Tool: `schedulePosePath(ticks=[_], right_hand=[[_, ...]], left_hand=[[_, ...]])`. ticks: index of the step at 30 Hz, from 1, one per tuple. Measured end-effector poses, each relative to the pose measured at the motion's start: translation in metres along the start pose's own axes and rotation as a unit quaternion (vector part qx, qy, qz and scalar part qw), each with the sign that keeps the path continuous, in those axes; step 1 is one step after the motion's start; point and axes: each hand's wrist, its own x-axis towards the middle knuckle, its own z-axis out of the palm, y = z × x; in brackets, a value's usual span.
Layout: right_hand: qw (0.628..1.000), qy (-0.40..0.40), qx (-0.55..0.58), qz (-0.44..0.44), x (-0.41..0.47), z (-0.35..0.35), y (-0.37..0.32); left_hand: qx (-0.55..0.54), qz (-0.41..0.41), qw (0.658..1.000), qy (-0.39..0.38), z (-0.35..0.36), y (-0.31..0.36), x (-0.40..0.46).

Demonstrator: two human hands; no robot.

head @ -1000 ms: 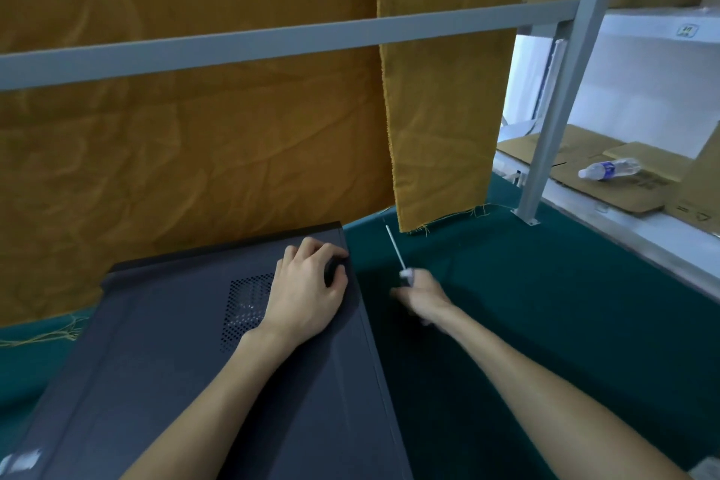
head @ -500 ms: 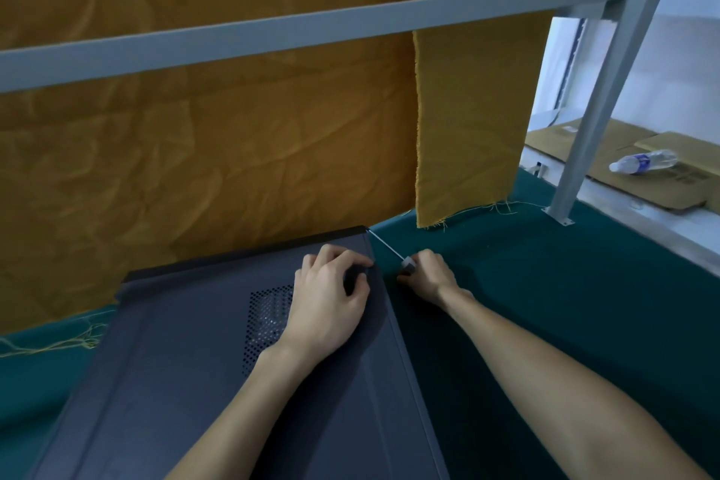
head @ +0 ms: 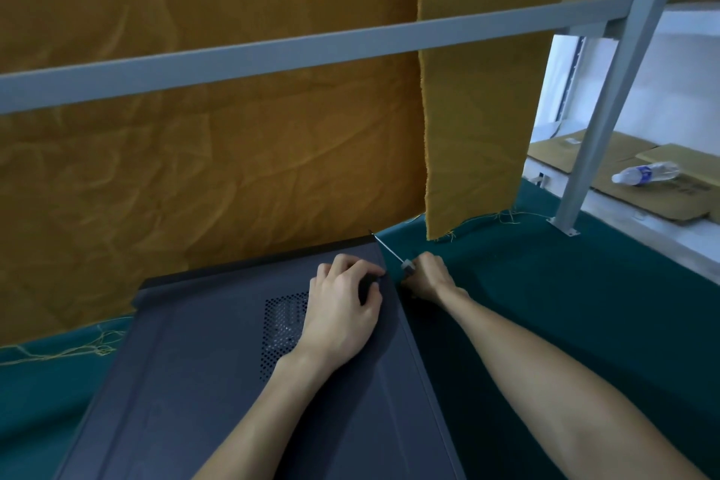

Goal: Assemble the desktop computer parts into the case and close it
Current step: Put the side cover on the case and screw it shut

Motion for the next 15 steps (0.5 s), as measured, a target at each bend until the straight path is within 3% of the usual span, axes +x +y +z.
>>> schedulePosePath(ticks=[4,8,10,12,15], right_hand=[[0.997,0.006,0.067,0.026,-0.009,-0.003,0.0],[0.961,0.017,0.269,0.059,-0.038,-0.026,-0.014],[0.916,-0.01,0.399,0.035,-0.062,-0.046,-0.026],[0.861,-0.086,0.501,-0.004,-0.09,-0.065,-0.038],[0.814,-0.203,0.544,-0.037,-0.128,-0.082,-0.058]], left_hand=[[-0.006,0.005,1.0,-0.006,0.0,-0.001,0.0],[-0.018,0.009,1.0,-0.002,-0.001,-0.002,0.001],[-0.105,0.005,0.994,0.019,-0.004,0.002,0.001],[-0.258,-0.001,0.965,0.038,-0.009,0.009,-0.001],[-0.392,0.002,0.92,0.033,-0.02,0.021,-0.005]])
